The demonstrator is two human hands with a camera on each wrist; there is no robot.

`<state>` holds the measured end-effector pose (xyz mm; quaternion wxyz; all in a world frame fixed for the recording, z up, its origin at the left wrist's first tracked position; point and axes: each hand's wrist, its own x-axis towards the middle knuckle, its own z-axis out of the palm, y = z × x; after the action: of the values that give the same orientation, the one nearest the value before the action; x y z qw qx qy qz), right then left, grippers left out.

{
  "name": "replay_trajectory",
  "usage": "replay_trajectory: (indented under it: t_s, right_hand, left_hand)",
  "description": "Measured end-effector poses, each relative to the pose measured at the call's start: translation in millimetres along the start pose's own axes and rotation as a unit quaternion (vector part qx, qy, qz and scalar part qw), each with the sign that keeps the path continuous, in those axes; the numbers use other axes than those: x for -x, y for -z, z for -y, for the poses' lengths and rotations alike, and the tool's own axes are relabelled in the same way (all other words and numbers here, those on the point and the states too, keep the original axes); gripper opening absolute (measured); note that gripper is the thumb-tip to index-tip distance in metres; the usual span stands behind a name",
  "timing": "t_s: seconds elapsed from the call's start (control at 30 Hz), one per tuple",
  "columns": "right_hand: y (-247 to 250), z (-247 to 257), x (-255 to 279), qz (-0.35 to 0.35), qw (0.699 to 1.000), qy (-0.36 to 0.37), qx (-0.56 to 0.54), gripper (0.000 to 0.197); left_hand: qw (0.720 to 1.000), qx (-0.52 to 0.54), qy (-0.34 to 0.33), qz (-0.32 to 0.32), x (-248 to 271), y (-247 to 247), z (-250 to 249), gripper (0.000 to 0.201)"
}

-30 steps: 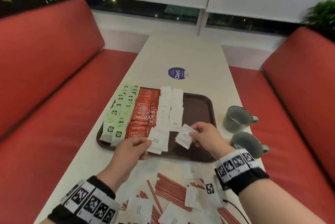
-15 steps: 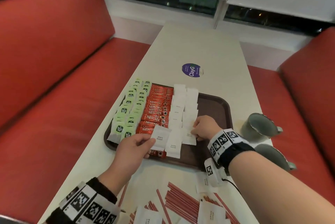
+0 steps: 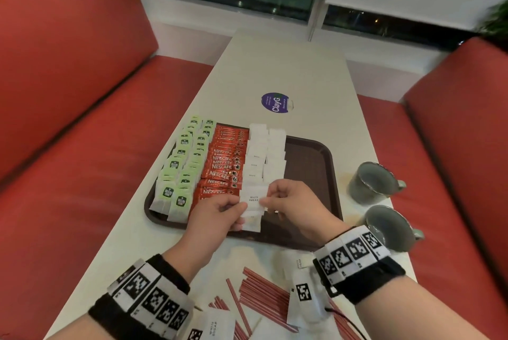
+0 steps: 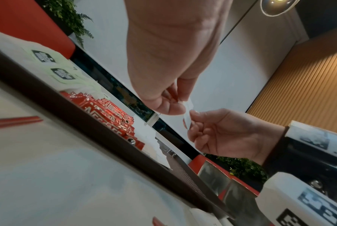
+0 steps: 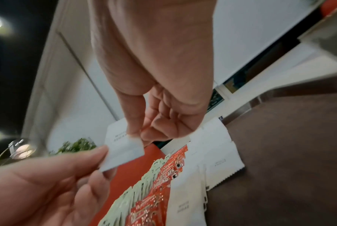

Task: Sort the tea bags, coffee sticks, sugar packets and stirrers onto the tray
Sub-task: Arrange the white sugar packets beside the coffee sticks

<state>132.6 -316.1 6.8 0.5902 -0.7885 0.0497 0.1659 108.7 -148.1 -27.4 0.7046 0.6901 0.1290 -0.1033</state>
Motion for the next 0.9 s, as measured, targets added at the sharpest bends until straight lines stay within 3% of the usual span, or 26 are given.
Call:
replay_trajectory:
  t_s: [0.2, 0.33, 0.6, 0.77, 0.9]
  right_hand:
    - [30.5, -15.5, -8.5, -0.112, 0.990, -0.051, 0.062, 0.020]
    - [32.7, -28.4, -26.7, -0.069, 0.975, -0.140, 0.159, 0.021]
    - [19.0, -28.3, -50.0, -0.016, 0.954, -0.252, 0.162, 0.016]
    - [15.4, -33.3, -56.3, -0.027, 0.944, -0.265, 0.193, 0.020]
    - [17.5, -21.4, -46.0, -0.026, 0.941, -0.227, 0.249, 0.019]
  left_hand:
    - [1.000, -0.002, -0.006, -0.007, 9.9, 13.3, -3.0, 0.012]
    - [1.000, 0.000, -0.001, -0.026, 15.7, 35.5, 2.0, 0.009]
    - [0.997, 0.015, 0.011, -0.069, 29.4, 65.1, 13.6, 0.008]
    - [0.997, 0.022, 0.010, -0.073, 38.3, 68.2, 13.5, 0.009]
    - [0.998, 0.004, -0.005, -0.069, 45.7, 63.9, 9.7, 0.008]
